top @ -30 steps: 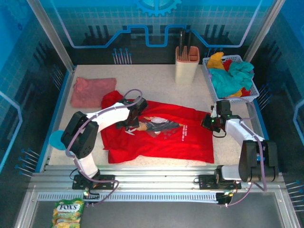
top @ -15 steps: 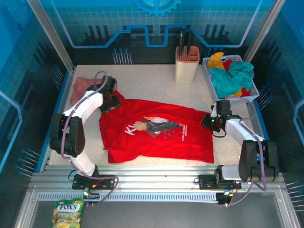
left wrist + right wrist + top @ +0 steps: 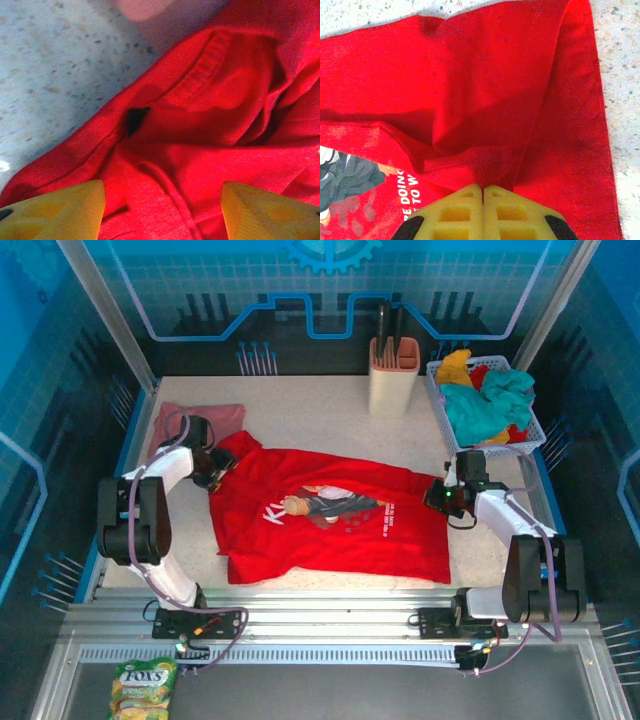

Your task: Fold and stack the t-shirts

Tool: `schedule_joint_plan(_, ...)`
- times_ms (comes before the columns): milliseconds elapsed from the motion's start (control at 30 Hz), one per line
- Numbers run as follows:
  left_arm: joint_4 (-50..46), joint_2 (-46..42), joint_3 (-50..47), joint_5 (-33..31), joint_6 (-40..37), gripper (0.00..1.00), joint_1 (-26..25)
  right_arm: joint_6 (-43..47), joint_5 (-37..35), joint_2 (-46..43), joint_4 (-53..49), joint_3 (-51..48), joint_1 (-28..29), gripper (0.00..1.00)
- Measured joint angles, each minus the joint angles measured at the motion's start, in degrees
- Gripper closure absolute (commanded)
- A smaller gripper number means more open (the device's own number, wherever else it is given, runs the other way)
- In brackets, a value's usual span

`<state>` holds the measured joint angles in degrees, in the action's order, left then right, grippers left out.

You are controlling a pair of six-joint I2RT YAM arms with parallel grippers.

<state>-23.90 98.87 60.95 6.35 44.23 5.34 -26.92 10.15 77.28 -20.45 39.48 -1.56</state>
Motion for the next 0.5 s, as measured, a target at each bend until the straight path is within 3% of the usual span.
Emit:
schedule_joint_plan(200,2.78,2.34,-0.87,1.05,2.47,0.46,0.72,0.04,-0.02,0.00,0.00,0.00,-0.02,1.00)
schedule_joint_plan(500,3.08,2.32,-2.23,1.01,3.37,0.77,0.74,0.04,0.00,0.00,0.00,0.15,-0.50,1.00)
